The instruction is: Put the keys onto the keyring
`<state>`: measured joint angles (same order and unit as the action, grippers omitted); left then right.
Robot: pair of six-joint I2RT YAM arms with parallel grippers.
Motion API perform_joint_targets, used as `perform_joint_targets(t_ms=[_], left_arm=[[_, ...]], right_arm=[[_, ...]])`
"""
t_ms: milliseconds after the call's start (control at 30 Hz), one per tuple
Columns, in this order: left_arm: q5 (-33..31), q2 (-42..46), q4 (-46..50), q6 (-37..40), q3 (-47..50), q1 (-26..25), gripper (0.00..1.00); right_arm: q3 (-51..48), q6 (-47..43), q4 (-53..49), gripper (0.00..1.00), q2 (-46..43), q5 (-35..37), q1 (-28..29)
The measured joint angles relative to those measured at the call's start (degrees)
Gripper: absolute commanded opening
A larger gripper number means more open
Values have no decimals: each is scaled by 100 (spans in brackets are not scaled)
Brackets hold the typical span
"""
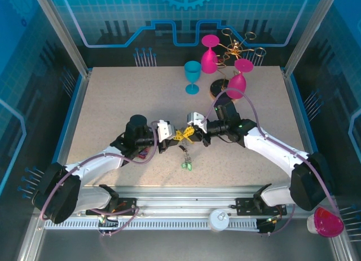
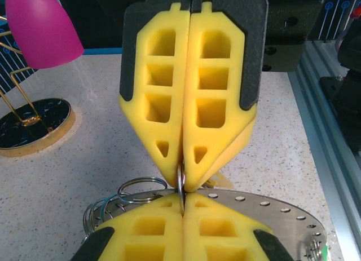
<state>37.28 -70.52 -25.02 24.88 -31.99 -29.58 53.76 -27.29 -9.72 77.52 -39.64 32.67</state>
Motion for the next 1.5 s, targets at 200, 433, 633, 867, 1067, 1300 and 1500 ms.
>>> perform_joint_targets(t_ms=[200, 433, 633, 867, 1067, 1300, 1500], left_arm=[[-61, 2, 474, 170, -260, -7, 18], [-151, 4, 1222, 621, -619, -59, 0], [-343, 83, 1062, 682, -479, -92, 0], [-363, 90, 793, 678, -345, -96, 0], [-361, 90, 647, 675, -345, -96, 0], [-389, 103, 520, 658, -284, -96, 0], [-404, 166, 240, 599, -111, -96, 0]], right_arm=[[557, -601, -1023, 0, 52, 505, 227], [1145, -1060, -1794, 8, 223, 1014, 380], [487, -461, -1102, 39, -98, 669, 155], [-98, 267, -431, 34, -400, 476, -46], [-133, 520, -151, 14, -402, 409, -48], [-136, 632, -96, 0, -402, 389, -81], [-181, 632, -164, 0, -214, 420, -197]])
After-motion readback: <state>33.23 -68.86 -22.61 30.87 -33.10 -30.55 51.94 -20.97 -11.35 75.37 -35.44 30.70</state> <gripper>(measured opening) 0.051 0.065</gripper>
